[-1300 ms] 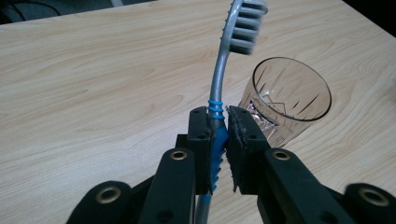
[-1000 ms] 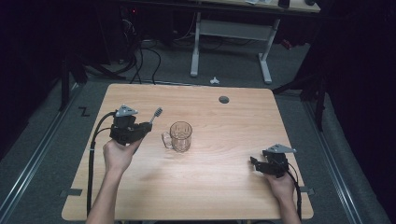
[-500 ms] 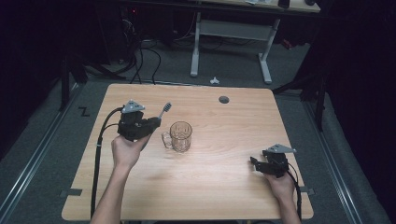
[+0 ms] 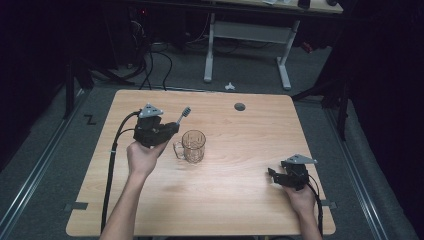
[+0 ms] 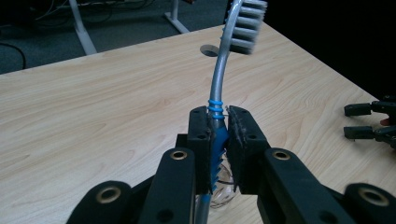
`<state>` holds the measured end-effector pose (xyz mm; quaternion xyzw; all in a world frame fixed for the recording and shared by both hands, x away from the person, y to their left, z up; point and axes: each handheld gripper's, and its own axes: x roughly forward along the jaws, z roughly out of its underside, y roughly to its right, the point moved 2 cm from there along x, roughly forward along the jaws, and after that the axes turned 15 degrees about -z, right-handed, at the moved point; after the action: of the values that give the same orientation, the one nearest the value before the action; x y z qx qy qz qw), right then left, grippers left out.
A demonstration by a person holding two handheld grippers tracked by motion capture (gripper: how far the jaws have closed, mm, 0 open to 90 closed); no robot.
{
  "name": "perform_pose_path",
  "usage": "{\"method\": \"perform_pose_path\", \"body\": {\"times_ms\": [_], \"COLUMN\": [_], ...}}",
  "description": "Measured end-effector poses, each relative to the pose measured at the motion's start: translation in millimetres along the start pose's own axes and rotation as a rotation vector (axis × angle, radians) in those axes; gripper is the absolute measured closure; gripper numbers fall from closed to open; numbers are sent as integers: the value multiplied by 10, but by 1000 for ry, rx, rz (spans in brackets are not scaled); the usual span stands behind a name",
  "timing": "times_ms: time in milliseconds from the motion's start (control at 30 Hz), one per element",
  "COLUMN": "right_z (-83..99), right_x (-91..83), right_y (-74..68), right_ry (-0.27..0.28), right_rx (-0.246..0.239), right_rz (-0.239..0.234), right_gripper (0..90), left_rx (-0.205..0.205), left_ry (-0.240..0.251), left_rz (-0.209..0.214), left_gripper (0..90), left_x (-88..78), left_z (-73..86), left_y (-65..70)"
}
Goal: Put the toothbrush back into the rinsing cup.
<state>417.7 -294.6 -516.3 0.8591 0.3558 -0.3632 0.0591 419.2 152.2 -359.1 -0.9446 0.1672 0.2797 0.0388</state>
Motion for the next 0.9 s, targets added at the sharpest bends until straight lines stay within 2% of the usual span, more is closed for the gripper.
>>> {"method": "perform_pose_path", "body": {"times_ms": [233,433,567,767,900], "right_z": [0,0,0,0,0], "right_x": [0,0,0,0,0], "right_y": [0,0,0,0,-1], "right_ry": [0,0,0,0,0], "right_rx": [0,0,1,0,1], "right_rz": [0,0,0,0,-1], "right_gripper": [345,345,345,346,345], "left_rx": [6,12,7,-21,-23], "left_ry": [12,32,32,64,77], "left_rz": [14,10,14,31,33], "left_gripper": [802,802,802,802,802], "left_x": [64,127,168,208,253], "left_z": [-36,-62,-69,-90,-111], "left_y": [60,105,108,101,97]}}
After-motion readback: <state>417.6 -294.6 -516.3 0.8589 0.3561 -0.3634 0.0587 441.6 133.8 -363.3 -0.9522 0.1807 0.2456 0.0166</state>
